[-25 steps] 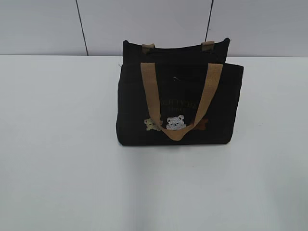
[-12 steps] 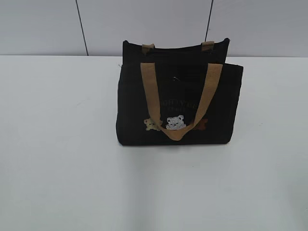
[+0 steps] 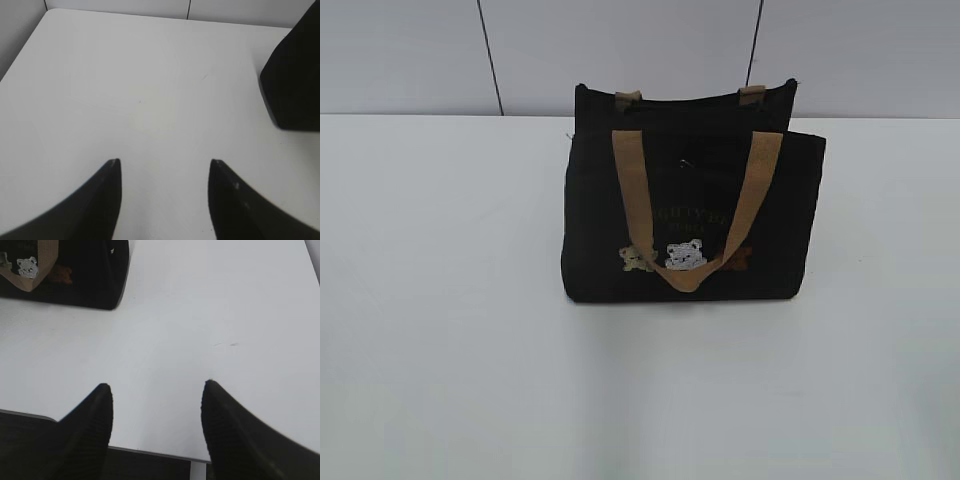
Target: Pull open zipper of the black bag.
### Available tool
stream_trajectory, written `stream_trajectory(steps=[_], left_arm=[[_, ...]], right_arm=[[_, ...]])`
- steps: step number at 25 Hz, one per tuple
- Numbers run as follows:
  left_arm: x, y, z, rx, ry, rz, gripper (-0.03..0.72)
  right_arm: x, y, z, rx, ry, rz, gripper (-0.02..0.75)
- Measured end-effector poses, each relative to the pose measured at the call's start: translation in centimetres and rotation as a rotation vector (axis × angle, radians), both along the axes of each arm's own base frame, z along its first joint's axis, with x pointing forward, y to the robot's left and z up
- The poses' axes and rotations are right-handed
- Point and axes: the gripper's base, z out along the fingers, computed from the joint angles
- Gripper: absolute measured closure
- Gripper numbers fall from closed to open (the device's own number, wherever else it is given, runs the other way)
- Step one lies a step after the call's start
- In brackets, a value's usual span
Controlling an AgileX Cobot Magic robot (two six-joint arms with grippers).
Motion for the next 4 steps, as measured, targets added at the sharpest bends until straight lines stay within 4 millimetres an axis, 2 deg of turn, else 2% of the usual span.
stream_trajectory(steps=[4], left_arm=[[0.0, 0.0, 0.0, 0.0, 0.0, 0.0, 0.27]], right_arm=[[0.0, 0.07, 0.02, 0.008, -0.001, 0.005, 0.307]])
